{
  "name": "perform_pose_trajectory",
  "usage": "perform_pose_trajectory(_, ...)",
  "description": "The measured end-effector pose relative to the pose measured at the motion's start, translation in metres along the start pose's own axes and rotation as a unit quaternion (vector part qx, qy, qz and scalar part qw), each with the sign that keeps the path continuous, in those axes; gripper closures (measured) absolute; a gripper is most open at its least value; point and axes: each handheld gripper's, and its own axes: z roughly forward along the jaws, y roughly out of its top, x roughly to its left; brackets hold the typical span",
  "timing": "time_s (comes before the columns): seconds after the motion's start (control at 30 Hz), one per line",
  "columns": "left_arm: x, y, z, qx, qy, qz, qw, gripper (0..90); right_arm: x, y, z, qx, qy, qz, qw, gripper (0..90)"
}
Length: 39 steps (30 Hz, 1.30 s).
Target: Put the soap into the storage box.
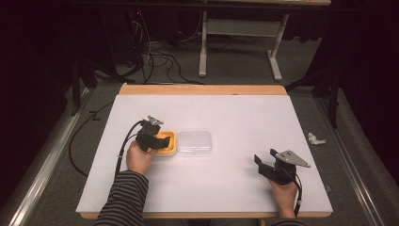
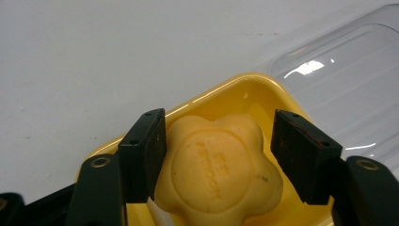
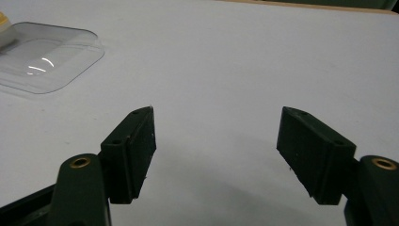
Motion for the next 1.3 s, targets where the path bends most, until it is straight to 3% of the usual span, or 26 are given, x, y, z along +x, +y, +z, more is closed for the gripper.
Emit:
perform_pose_trajectory(0.33, 0.002, 0.004, -0.004, -0.011, 0.007, -0.004, 0.9999, 31.4, 0.0, 0.0, 0.0, 0.0, 0.0, -0.001, 1.0, 29.2)
perform_pose_trajectory(0.6, 0.002, 0.01, -0.014, -0.024, -0.001, -0.012, 0.9996, 31.1, 0.0, 0.0, 0.0, 0.0, 0.0, -0.001, 1.0, 29.3)
perform_pose_trajectory(0.87, 0.0, 0.015, -0.025, -0.033, -0.021, -0.03, 0.9988, 31.1, 0.0, 0.0, 0.0, 0.0, 0.0, -0.001, 1.0, 29.3)
perform_pose_trajectory(1.0, -0.003, 0.015, -0.031, -0.036, -0.028, -0.022, 0.9987, 31.1, 0.0, 0.0, 0.0, 0.0, 0.0, -0.002, 1.0, 29.3)
perform_pose_trajectory(1.3, -0.011, 0.017, -0.046, -0.049, -0.051, -0.028, 0.9971, 31.1, 0.0, 0.0, 0.0, 0.0, -0.001, -0.003, 1.0, 29.3)
